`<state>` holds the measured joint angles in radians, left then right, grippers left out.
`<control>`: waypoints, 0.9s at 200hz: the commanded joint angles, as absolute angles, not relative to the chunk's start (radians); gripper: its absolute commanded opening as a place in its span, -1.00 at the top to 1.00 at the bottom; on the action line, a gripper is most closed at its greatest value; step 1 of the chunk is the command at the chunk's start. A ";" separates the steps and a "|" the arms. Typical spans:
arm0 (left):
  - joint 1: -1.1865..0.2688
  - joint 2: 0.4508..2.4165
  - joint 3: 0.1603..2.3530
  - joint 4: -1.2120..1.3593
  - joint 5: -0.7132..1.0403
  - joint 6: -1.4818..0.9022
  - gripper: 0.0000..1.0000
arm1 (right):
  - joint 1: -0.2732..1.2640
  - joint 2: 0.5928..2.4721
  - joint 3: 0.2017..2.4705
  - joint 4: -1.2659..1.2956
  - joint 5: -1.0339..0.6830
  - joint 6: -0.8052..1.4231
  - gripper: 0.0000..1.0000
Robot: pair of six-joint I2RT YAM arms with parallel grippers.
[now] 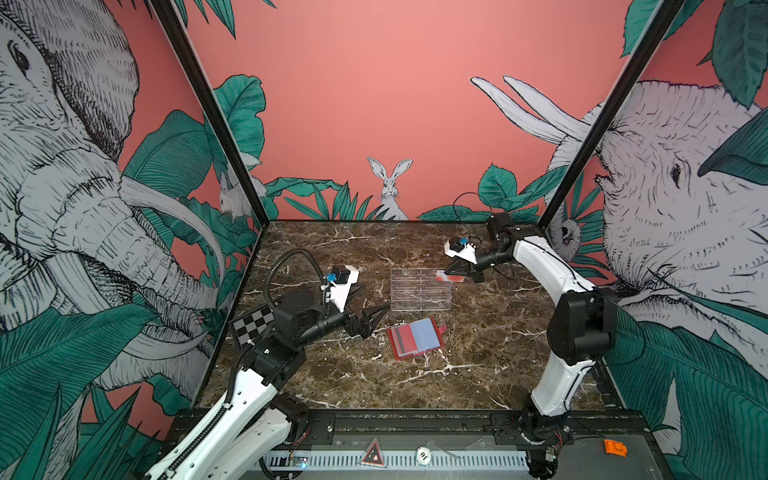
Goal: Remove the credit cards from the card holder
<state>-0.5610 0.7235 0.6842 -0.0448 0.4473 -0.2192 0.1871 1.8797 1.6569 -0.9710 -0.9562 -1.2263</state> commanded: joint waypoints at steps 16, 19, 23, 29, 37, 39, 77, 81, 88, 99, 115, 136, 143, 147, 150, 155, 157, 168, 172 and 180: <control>-0.557 0.764 0.687 0.025 0.459 -0.222 -0.98 | 0.186 2.017 1.840 -1.142 -1.002 -1.389 1.00; -0.557 0.768 0.689 0.026 0.459 -0.222 -0.98 | 0.186 2.029 1.856 -1.153 -1.002 -1.398 1.00; -0.557 0.777 0.691 0.028 0.459 -0.223 -0.97 | 0.186 2.042 1.874 -1.162 -1.000 -1.409 1.00; -0.557 0.787 0.695 0.030 0.460 -0.222 -0.98 | 0.186 2.064 1.902 -1.174 -0.999 -1.422 1.00; -0.557 0.801 0.701 0.031 0.461 -0.222 -0.98 | 0.186 2.091 1.938 -1.192 -1.000 -1.438 1.00; -0.557 0.805 0.702 0.033 0.461 -0.222 -0.98 | 0.186 2.099 1.948 -1.197 -1.002 -1.442 1.00; -0.557 0.859 0.717 0.058 0.460 -0.229 -0.98 | 0.190 2.230 2.144 -1.300 -1.022 -1.495 1.00; -0.557 0.862 0.717 0.062 0.459 -0.230 -0.98 | 0.189 2.243 2.161 -1.309 -1.023 -1.500 1.00; -0.557 0.870 0.717 0.067 0.459 -0.231 -0.98 | 0.190 2.263 2.190 -1.326 -1.024 -1.508 1.00; -0.556 0.881 0.719 0.072 0.459 -0.235 -0.98 | 0.193 2.291 2.227 -1.344 -1.025 -1.511 1.00; -0.557 0.890 0.722 0.073 0.462 -0.235 -0.98 | 0.199 2.323 2.269 -1.372 -1.025 -1.521 1.00; -0.557 0.892 0.722 0.072 0.459 -0.230 -0.98 | 0.208 2.340 2.278 -1.374 -1.026 -1.523 1.00; -0.557 0.894 0.721 0.071 0.459 -0.229 -0.98 | 0.211 2.345 2.279 -1.369 -1.023 -1.519 1.00; -0.557 0.893 0.721 0.071 0.459 -0.229 -0.98 | 0.212 2.348 2.279 -1.369 -1.021 -1.516 1.00; -0.557 0.893 0.721 0.072 0.459 -0.229 -0.98 | 0.214 2.351 2.282 -1.370 -1.019 -1.514 1.00; -0.556 0.892 0.721 0.071 0.459 -0.226 -0.98 | 0.216 2.355 2.285 -1.369 -1.016 -1.513 1.00; -0.556 0.892 0.721 0.071 0.459 -0.227 -0.98 | 0.216 2.357 2.287 -1.371 -1.014 -1.513 1.00; -0.557 0.891 0.721 0.067 0.459 -0.226 -0.98 | 0.221 2.364 2.292 -1.373 -1.010 -1.508 1.00; -0.557 0.890 0.721 0.066 0.459 -0.226 -0.98 | 0.222 2.364 2.294 -1.375 -1.009 -1.506 1.00; -0.557 0.888 0.720 0.064 0.458 -0.224 -0.98 | 0.225 2.367 2.293 -1.377 -1.009 -1.502 1.00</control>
